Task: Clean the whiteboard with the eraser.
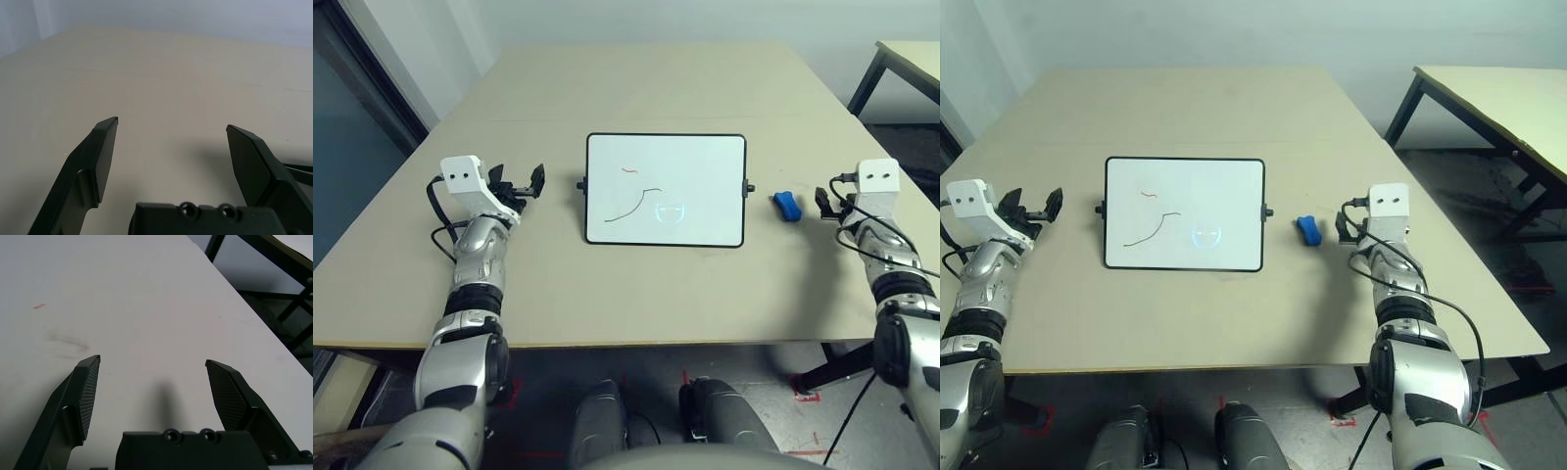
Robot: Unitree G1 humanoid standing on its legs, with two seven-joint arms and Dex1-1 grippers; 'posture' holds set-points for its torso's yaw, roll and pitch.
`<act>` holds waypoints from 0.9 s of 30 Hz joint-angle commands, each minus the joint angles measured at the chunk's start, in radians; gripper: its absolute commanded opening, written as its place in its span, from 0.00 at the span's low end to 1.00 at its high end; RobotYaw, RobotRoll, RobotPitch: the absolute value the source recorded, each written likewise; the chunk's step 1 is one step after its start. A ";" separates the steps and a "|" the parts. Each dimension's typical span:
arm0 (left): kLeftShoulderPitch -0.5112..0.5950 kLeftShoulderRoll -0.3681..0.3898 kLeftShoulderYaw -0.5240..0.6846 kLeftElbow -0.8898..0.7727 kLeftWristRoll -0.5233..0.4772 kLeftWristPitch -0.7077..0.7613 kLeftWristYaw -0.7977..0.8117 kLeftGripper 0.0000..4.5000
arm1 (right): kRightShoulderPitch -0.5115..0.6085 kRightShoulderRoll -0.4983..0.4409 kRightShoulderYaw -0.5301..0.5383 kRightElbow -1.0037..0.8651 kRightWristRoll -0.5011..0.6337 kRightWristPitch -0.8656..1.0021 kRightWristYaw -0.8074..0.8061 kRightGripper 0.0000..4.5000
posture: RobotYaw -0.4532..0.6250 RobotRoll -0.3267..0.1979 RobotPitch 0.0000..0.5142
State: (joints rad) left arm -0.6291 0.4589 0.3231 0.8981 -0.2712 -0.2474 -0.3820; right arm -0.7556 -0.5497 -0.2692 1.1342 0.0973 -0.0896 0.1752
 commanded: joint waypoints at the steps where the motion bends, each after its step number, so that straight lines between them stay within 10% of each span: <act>1: 0.019 0.018 0.010 -0.006 0.003 0.009 -0.004 1.00 | 0.018 -0.005 -0.009 0.023 0.007 0.007 0.004 1.00 | 0.34 0.62 0.11; 27: -0.135 0.107 -0.239 -0.292 0.033 0.366 -0.475 1.00 | 0.106 0.080 0.173 -0.613 0.016 0.659 0.171 1.00 | 0.33 0.62 0.06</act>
State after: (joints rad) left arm -0.7614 0.5687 0.1039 0.6277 -0.2588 0.1033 -0.8423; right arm -0.6645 -0.4784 -0.1094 0.5446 0.1262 0.5424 0.3490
